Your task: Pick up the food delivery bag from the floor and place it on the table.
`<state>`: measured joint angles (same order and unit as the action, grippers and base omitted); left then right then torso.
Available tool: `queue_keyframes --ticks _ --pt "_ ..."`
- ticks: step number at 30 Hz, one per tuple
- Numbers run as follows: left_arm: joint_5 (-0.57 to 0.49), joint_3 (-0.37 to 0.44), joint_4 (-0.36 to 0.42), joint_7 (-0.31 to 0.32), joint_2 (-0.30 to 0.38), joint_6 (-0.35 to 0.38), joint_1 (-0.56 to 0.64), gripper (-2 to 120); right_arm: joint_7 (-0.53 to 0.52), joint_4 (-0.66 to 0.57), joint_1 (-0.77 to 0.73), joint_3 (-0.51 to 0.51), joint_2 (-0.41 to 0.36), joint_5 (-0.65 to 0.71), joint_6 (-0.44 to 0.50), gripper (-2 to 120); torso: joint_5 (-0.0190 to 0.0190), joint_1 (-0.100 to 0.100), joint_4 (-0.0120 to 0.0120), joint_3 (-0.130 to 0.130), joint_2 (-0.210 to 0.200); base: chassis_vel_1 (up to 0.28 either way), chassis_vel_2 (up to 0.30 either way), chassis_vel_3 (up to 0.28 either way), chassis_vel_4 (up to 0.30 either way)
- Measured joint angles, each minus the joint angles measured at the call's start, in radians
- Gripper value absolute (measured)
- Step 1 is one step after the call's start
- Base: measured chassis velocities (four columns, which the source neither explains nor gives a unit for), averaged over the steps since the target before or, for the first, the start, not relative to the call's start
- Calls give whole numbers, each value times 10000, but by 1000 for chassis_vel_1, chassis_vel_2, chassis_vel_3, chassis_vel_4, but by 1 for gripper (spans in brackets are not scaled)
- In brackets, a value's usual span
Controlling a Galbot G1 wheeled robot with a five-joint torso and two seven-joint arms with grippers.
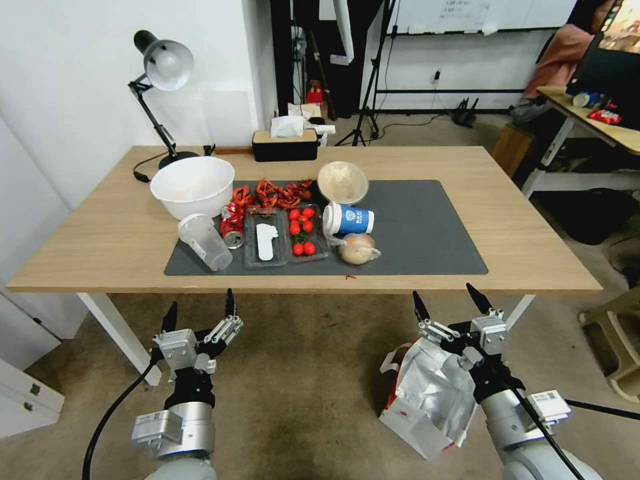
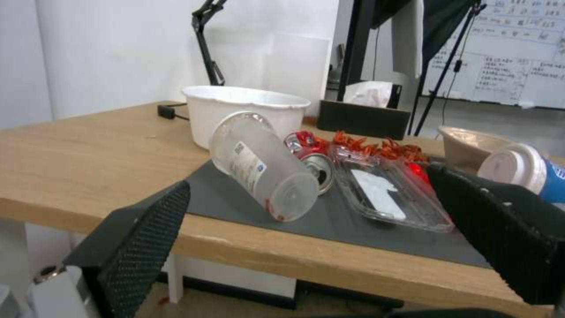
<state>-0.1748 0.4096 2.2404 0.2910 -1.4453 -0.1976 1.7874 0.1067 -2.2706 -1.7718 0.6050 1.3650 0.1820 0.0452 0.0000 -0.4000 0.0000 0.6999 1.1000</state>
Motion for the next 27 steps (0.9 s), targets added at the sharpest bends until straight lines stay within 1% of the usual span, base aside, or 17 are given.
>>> queue_keyframes --ticks 8,11,12,15,17,19,24,27 --pt "-131 72 41 142 112 96 -15 100 84 4 -62 -24 125 -1 45 100 -1 37 0 -48 -84 0 0 0 0" --pt "-230 96 8 173 215 92 -17 100 149 -72 -100 -4 196 -21 45 100 0 137 0 -168 -306 0 0 0 0" --pt "-230 96 8 173 215 92 -17 100 149 -72 -100 -4 196 -21 45 100 0 137 0 -168 -306 0 0 0 0" --pt "-239 92 -3 186 232 99 -27 100 178 -88 -145 27 248 -33 48 100 0 229 0 -287 -517 0 0 0 0" --pt "-236 85 -3 191 232 108 -27 100 184 -88 -154 33 259 -34 65 100 0 252 -1 -314 -567 0 0 0 0" --pt "-218 62 -3 209 231 128 -13 100 211 -87 -187 43 311 -34 162 100 0 329 0 -408 -742 0 0 0 0" --pt "-211 57 -3 236 237 139 0 100 213 -87 -210 46 345 -34 176 100 0 410 -1 -519 -932 0 0 0 0" --pt "-211 51 -3 245 246 163 3 100 214 -87 -219 64 347 -34 176 100 0 505 -1 -641 -1147 0 0 0 0"
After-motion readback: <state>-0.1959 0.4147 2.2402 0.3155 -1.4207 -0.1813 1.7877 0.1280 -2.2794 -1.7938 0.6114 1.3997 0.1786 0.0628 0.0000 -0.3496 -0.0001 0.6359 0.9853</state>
